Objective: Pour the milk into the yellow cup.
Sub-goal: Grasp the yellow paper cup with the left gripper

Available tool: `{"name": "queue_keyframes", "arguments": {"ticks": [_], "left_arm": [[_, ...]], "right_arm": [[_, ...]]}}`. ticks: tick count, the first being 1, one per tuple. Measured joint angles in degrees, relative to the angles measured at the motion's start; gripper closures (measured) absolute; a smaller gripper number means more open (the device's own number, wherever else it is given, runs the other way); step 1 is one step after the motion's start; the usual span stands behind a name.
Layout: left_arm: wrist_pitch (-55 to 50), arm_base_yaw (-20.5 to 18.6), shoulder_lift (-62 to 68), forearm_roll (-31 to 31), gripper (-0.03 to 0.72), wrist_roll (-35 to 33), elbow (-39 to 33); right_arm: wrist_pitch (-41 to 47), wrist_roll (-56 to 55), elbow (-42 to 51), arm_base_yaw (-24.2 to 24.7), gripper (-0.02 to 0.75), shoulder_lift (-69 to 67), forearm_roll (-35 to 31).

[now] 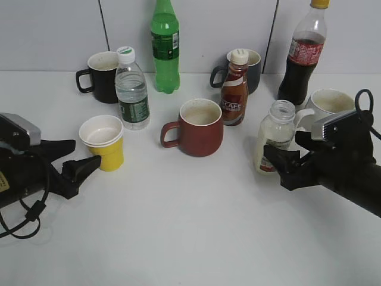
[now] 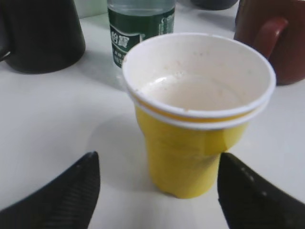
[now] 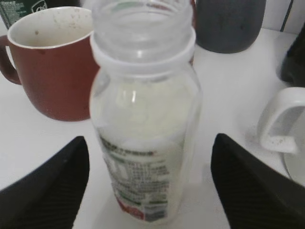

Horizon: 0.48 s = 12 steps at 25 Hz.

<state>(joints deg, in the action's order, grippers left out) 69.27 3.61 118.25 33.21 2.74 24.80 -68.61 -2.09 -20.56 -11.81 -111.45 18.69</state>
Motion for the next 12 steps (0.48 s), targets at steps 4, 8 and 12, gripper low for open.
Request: {"name": "queue_keyframes", "arguments": {"ticks": [4,8,12], "left_arm": [[0.0,0.0,0.4,1.1,0.101,0.0,1.2],[0.0,0.0,0.4,1.3,0.101,0.0,1.9],[0.0,0.0,0.4,1.3,0.101,0.0,1.9]], "right_arm": [[2.1,0.0,-0.9,0.0,0.141,-0.8,-0.5],[2.3,0.2,-0.9,-0.1,0.142,-0.9,-2.7],[2.4,0.3,-0.9,-0.1,0.143,-0.9,-4.8]]}}
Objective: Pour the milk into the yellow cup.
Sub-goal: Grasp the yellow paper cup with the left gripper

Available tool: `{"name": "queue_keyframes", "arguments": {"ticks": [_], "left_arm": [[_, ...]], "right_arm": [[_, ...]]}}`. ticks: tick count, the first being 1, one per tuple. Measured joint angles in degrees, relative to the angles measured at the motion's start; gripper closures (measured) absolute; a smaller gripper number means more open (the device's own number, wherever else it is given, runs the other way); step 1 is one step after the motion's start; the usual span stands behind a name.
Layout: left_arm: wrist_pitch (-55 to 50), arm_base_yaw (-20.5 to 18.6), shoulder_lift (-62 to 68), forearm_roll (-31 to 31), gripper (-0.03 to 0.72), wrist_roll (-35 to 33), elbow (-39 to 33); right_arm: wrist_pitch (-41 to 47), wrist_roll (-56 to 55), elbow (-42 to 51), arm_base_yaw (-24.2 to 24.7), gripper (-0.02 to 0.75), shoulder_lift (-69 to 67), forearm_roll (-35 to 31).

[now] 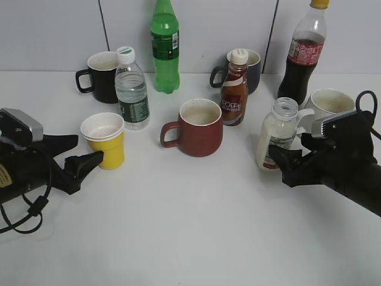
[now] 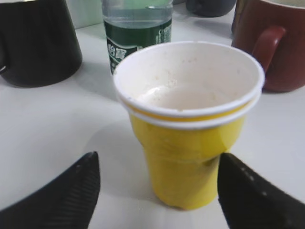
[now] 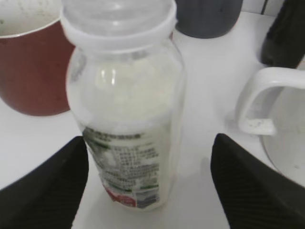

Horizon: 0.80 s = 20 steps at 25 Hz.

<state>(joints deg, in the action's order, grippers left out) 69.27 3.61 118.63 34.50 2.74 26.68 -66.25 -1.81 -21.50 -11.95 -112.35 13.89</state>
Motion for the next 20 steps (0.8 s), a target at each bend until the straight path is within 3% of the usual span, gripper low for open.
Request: {"name": "queue_keyframes", "arguments": {"ticks": [12,20], "left_arm": [[0.0,0.0,0.0,0.7,0.101,0.0,0.0],[0.0,0.5,0.0,3.2,0.101,0.0,0.1]], "right_arm": [[0.3,1.0,2.4,0.0,0.144,0.0,-4.0],[-0.9,1.3,1.3,0.0,0.144,-0.4,1.6]]}}
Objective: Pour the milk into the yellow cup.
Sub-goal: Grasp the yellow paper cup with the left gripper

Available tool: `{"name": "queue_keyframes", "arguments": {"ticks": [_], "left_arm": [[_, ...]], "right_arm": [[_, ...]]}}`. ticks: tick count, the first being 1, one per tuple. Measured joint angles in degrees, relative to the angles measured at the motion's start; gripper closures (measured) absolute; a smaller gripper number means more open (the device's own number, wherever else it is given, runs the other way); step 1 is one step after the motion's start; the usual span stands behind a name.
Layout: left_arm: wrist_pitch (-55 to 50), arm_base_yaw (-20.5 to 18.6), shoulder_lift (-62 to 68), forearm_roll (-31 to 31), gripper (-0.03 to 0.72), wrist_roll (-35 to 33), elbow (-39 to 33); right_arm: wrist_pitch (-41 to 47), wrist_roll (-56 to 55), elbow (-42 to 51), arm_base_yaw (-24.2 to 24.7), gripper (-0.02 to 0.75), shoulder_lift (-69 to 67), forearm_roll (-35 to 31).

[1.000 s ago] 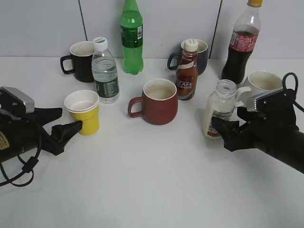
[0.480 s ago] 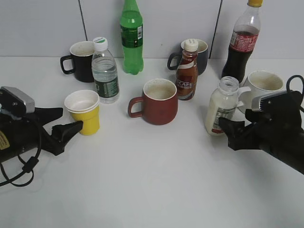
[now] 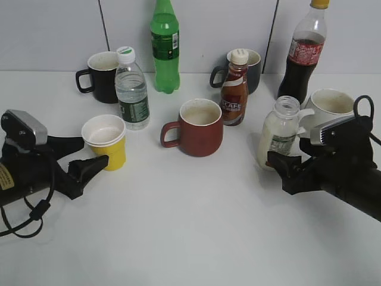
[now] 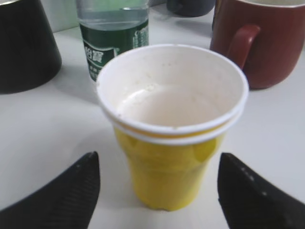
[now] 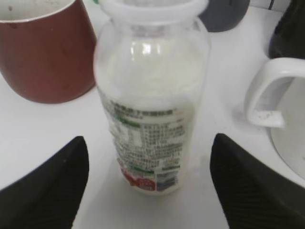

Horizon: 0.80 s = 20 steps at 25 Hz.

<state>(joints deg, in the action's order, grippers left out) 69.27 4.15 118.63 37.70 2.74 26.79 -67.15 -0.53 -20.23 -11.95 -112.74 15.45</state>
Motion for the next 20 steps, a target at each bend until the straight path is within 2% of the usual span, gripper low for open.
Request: {"name": "queue_keyframes", "arguments": {"ticks": [3,9,20], "left_arm": [[0.0,0.9,0.0,0.1,0.101,0.0,0.4],[-4.6,4.7,0.4,0.2,0.101,0.0,5.7],[-1.4,5.1,7.0,2.1,0.101,1.0,11.2]], "right_arm": [[0.0,0.0,-0.2,0.0,0.144,-0.5,0.0],[-0.4,0.0,-0.2,0.0,0.145,-0.6,0.0],[-0.6,0.5,-0.2,0.0,0.145,-0.7,-0.4]]}}
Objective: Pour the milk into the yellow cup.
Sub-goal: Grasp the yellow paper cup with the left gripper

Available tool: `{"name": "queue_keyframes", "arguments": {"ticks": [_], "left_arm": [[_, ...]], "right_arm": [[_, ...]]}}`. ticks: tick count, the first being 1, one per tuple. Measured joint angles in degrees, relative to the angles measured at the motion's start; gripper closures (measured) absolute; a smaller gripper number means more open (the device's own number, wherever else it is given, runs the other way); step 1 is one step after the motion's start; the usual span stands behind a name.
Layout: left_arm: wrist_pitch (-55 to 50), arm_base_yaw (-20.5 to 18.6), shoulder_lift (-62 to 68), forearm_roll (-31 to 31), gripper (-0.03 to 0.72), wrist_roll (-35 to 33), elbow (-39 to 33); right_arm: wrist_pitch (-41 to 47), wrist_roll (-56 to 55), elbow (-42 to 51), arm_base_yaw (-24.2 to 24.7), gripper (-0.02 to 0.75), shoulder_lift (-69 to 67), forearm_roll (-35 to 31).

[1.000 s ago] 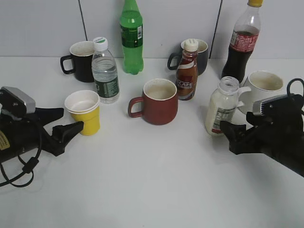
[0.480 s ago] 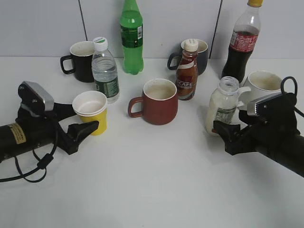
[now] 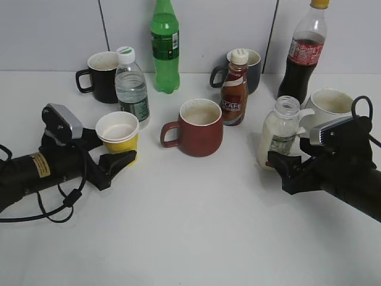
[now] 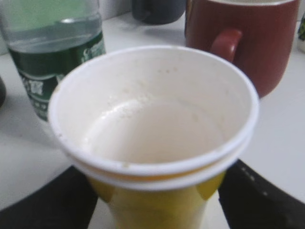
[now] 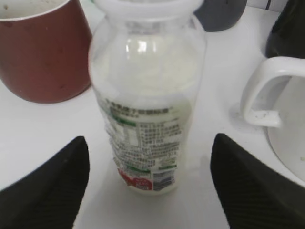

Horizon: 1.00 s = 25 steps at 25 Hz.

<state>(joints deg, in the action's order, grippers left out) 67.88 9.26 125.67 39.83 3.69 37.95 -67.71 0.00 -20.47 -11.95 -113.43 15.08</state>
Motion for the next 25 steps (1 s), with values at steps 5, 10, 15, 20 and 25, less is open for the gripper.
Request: {"name": "queue_keyframes", "arguments": {"ticks": [5,10,15,20,25], "left_arm": [[0.8,0.0,1.7,0.8,0.101,1.4,2.3],[0.9,0.0,2.0,1.0,0.1,1.7,3.0],[1.2,0.0,2.5,1.0,0.1,1.8,3.1],[1.3,0.7,5.1,1.5,0.1,1.9,4.8],[1.4,2.7,6.1,0.0,0.1,1.9,6.1]], "right_arm": [[0.0,0.0,0.0,0.0,0.145,0.0,-0.7],[0.0,0.0,-0.5,0.0,0.145,0.0,-0.7],[0.0,0.3,-2.0,0.0,0.145,0.0,0.3],[-0.1,0.3,-2.2,0.0,0.145,0.0,0.3],[-0.1,0.3,-2.2,0.0,0.145,0.0,0.3]]}}
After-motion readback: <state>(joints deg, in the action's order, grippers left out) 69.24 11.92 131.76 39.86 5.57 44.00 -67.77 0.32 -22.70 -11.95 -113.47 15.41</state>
